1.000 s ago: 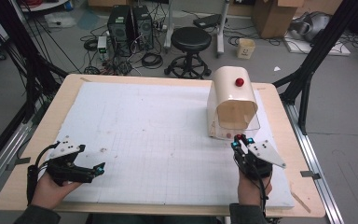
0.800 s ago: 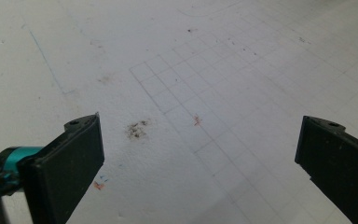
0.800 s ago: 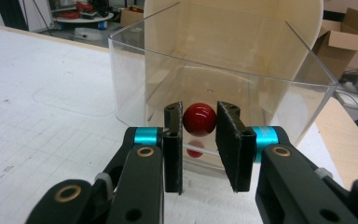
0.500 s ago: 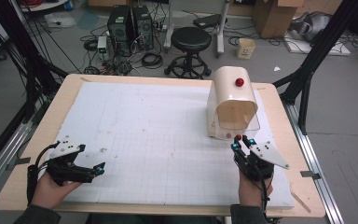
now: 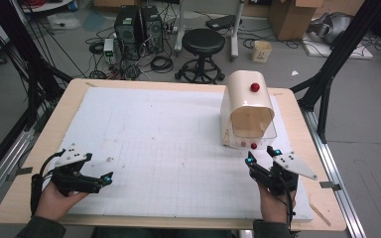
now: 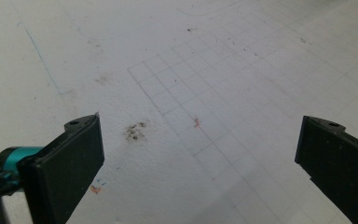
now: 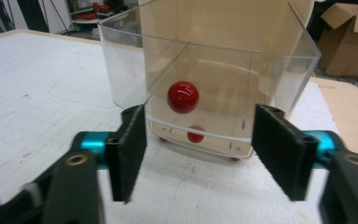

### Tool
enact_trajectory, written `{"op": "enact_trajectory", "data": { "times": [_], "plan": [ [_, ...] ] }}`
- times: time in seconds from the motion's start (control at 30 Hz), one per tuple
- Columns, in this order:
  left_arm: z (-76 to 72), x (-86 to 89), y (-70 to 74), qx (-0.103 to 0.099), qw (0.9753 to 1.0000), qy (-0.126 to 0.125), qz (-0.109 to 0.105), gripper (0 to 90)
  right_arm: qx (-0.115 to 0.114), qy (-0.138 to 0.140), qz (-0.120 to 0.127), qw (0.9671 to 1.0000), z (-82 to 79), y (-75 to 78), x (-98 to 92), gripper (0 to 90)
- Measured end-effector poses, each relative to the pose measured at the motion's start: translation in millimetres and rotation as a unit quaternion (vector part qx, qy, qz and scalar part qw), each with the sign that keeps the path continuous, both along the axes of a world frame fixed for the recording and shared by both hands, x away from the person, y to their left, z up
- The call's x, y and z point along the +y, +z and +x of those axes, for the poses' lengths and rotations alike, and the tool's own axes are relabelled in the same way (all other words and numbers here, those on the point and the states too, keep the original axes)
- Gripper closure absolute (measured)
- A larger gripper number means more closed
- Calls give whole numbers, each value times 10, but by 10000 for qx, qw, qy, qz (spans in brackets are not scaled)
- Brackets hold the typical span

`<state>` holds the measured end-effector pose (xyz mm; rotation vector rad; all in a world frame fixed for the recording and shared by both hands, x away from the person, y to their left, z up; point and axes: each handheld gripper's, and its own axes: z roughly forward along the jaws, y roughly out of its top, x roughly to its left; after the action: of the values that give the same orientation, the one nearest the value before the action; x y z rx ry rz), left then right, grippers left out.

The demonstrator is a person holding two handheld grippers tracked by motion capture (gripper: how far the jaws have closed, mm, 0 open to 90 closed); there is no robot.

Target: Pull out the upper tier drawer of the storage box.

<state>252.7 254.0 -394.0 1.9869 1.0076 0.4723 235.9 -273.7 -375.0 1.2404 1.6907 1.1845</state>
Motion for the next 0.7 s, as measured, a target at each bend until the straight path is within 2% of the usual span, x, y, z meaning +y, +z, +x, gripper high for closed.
{"op": "enact_trajectory", "data": {
  "times": [0.07,0.33,0.57,0.7],
  "plan": [
    [-2,-1,0,2,10000,-9,11,17,0,3,10,10000,7,-7,-20,259],
    [-3,17,1,13,10000,6,-33,17,169,228,-22,9996,47,-19,-73,153],
    [-15,20,6,6,10000,1,-39,17,308,329,-32,9990,98,-20,-151,139],
    [-24,23,7,-2,10000,-4,-34,17,498,443,67,9978,154,-60,-210,106]
  ]
}}
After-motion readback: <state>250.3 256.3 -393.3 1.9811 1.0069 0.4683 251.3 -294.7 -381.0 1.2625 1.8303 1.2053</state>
